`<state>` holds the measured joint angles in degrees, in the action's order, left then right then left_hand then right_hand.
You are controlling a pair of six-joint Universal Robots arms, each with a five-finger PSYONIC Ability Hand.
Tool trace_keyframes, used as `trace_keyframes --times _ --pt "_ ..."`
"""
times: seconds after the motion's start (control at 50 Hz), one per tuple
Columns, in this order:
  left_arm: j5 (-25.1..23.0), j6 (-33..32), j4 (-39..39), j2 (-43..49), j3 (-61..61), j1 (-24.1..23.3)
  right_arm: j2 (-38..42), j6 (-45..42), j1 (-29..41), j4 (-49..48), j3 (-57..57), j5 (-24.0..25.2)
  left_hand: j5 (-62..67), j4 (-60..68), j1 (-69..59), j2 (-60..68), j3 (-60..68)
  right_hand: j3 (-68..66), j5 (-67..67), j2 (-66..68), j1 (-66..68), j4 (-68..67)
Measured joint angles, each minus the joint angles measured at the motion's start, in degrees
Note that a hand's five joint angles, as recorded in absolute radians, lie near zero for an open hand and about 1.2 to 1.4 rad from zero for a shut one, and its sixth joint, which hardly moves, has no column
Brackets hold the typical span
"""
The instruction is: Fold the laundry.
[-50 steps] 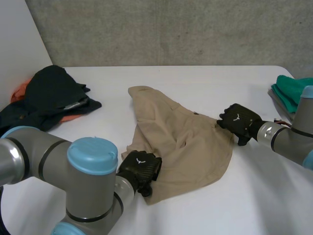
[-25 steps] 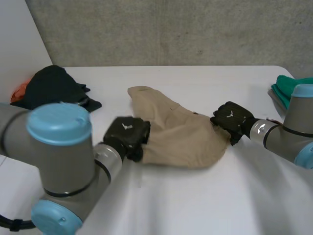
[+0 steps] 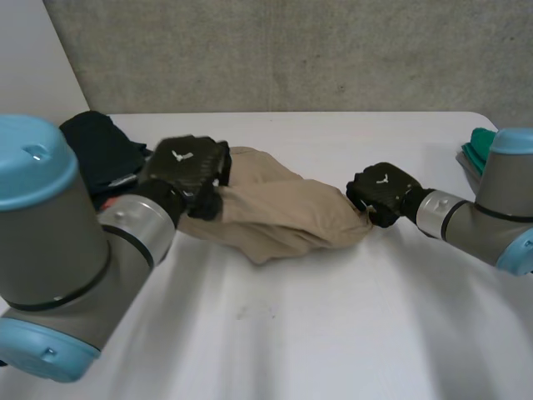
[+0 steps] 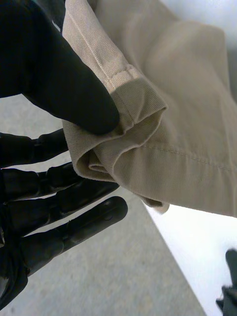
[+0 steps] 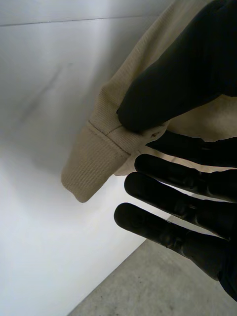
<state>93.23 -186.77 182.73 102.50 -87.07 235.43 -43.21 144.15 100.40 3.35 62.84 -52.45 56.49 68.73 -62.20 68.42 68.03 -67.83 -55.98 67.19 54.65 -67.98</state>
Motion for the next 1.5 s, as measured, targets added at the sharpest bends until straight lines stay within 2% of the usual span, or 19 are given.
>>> trace_keyframes --times 0.1,0.14,0.32,0.36,0.42,0.56,0.58,0.6,0.66,0.8,1.0,1.06,1.12,1.14,1.16,1.28,1.4,1.42,1.5 --pt "-0.2 0.0 0.0 -2.5 0.3 1.9 -3.6 6.6 -0.6 2.7 -0.4 0.0 0.0 0.0 0.0 0.0 0.0 0.0 0.0 0.0 0.0 0.0" --pt "-0.4 -0.1 0.0 -4.6 0.6 2.8 -8.3 8.8 -1.4 5.7 -0.1 -0.3 0.0 0.0 -0.2 0.0 0.0 0.0 0.0 0.0 1.0 0.0" --pt "-0.7 -0.3 0.1 -9.5 0.7 6.4 -24.6 9.6 -3.6 15.7 0.6 -2.1 0.0 0.0 -0.2 0.0 0.0 0.0 0.0 0.0 1.0 0.0" --pt "-1.4 -0.3 0.2 -10.7 0.5 8.7 -32.5 9.4 -4.0 20.2 1.4 -3.7 0.0 0.0 -0.2 0.0 0.0 0.0 -1.1 0.0 2.7 0.0" --pt "-2.5 -0.3 0.4 -9.7 -0.1 9.6 -35.1 9.3 -3.0 21.6 2.5 -5.2 0.0 0.0 -0.2 0.0 0.0 0.0 -1.1 0.0 2.7 0.0" --pt "-4.9 -1.7 0.9 0.7 0.0 10.7 -30.6 9.1 3.8 20.7 4.8 -12.7 0.0 0.0 -0.2 0.1 0.0 2.9 1.4 -2.6 0.6 3.0" --pt "-5.0 -2.3 1.0 3.1 0.4 11.1 -27.8 9.2 5.2 20.3 4.9 -15.2 0.0 0.0 -0.2 0.1 0.0 10.8 8.9 -10.6 -8.0 10.9" --pt "-5.1 -2.7 1.0 4.7 0.8 11.4 -26.1 9.2 5.9 20.1 5.0 -16.8 0.0 0.0 -0.2 0.1 0.0 30.9 28.9 -31.8 -24.5 31.0" --pt "-5.2 -3.6 1.0 8.2 1.8 12.2 -21.5 9.5 7.2 19.5 5.5 -20.7 0.0 0.0 -0.2 0.1 0.0 48.7 47.1 -48.1 -38.1 48.9" --pt "-5.2 -4.2 1.1 10.6 4.0 13.3 -17.3 13.6 7.8 17.3 9.2 -23.3 0.0 0.0 -0.2 0.1 0.0 53.8 51.0 -51.1 -40.4 52.8" --pt "-5.0 -4.0 1.0 9.7 4.7 13.3 -14.9 17.8 8.6 10.8 13.2 -19.1 0.0 0.0 -0.2 0.1 0.0 53.7 51.0 -51.1 -40.4 52.8" --pt "-4.9 -4.0 0.9 9.5 4.4 13.3 -12.7 17.9 9.7 8.1 12.9 -18.4 0.0 0.0 -0.2 0.1 0.0 41.7 40.1 -41.0 -31.0 41.9" --pt "-5.0 -3.9 0.7 9.3 3.7 13.2 -11.0 17.8 10.4 5.7 12.3 -18.0 0.0 0.0 -0.2 0.1 0.0 23.7 22.9 -21.2 -12.9 23.9" --pt "-5.0 -3.9 0.7 9.2 3.6 13.2 -10.3 17.7 10.7 4.6 11.9 -17.9 0.0 0.0 -0.2 0.1 0.0 6.1 5.6 -4.5 -0.1 6.1" --pt "-5.0 -3.8 0.6 9.0 3.2 13.2 -10.0 17.6 10.8 3.8 11.6 -17.9 0.0 0.0 -0.2 0.1 0.0 1.9 1.3 -0.6 2.0 1.9" --pt "-5.2 -3.9 0.3 7.0 1.4 13.2 -11.1 16.6 10.7 2.9 11.1 -18.1 0.0 0.0 -0.2 0.1 0.0 0.1 -0.3 0.2 2.3 0.0" --pt "-5.6 -4.3 -1.9 3.0 -1.6 13.0 -20.7 9.1 10.2 8.5 11.7 -18.7 0.0 0.0 -0.2 0.1 0.0 0.1 -0.3 0.2 2.2 0.0" --pt "-6.0 -4.4 -3.7 1.6 -2.9 12.8 -24.6 4.6 9.9 12.9 12.3 -19.2 0.0 0.0 -0.2 0.1 0.0 0.1 -0.3 0.2 2.2 0.0" --pt "-7.3 -4.5 -7.5 -0.6 -4.9 12.4 -30.4 -4.1 9.5 22.0 14.0 -21.2 0.0 0.0 -0.2 0.1 0.0 0.1 -0.3 0.2 2.2 0.0"
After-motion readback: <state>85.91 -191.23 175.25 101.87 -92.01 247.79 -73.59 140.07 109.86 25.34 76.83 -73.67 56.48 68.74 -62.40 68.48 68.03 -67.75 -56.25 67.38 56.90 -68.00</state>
